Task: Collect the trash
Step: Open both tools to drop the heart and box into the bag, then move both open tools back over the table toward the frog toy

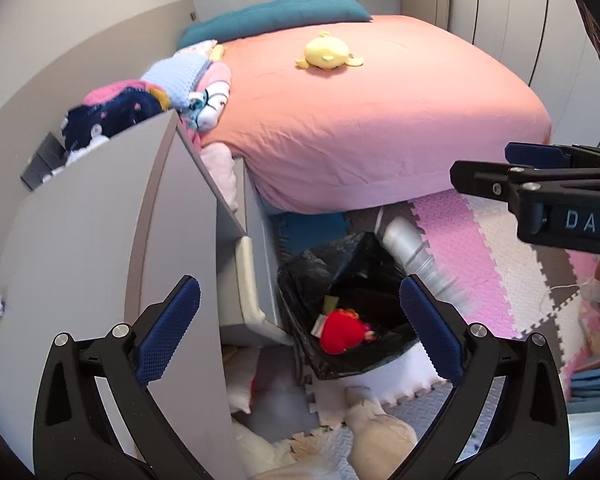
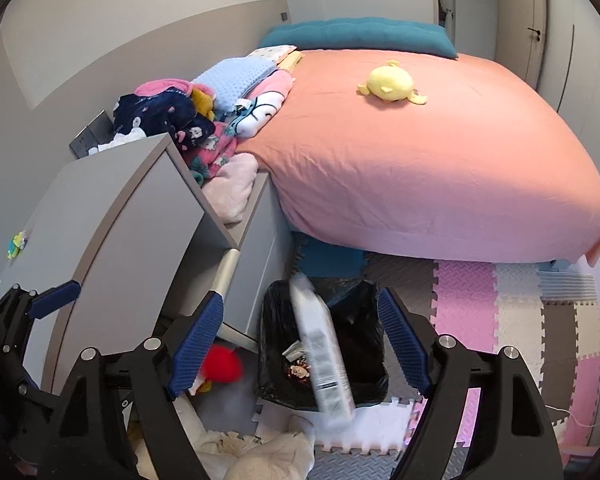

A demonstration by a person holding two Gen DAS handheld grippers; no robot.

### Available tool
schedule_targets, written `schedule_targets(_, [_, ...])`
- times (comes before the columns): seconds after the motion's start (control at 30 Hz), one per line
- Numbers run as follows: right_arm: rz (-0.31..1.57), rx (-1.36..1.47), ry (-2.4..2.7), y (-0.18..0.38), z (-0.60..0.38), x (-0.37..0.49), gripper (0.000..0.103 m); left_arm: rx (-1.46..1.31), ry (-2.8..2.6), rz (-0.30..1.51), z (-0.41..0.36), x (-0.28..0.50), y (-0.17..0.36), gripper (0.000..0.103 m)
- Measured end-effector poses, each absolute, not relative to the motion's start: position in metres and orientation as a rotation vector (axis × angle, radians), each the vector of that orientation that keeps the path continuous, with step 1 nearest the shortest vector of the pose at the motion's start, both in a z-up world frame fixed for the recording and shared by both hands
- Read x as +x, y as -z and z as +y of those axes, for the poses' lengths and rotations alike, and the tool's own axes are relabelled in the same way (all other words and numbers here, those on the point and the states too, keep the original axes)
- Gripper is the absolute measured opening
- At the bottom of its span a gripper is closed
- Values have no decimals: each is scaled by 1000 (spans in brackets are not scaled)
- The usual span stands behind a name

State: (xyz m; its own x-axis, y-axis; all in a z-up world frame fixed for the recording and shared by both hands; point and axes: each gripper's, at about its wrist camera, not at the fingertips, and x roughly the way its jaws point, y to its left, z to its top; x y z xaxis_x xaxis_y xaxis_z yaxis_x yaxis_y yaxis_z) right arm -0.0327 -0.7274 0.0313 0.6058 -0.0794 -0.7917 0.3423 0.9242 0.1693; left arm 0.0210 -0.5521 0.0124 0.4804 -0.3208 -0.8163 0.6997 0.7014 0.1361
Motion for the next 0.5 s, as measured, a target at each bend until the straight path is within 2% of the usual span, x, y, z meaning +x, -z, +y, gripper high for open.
schedule_targets(0.5, [915, 317, 205, -25, -706, -24, 80, 441, 633, 875, -524, 32, -13, 97])
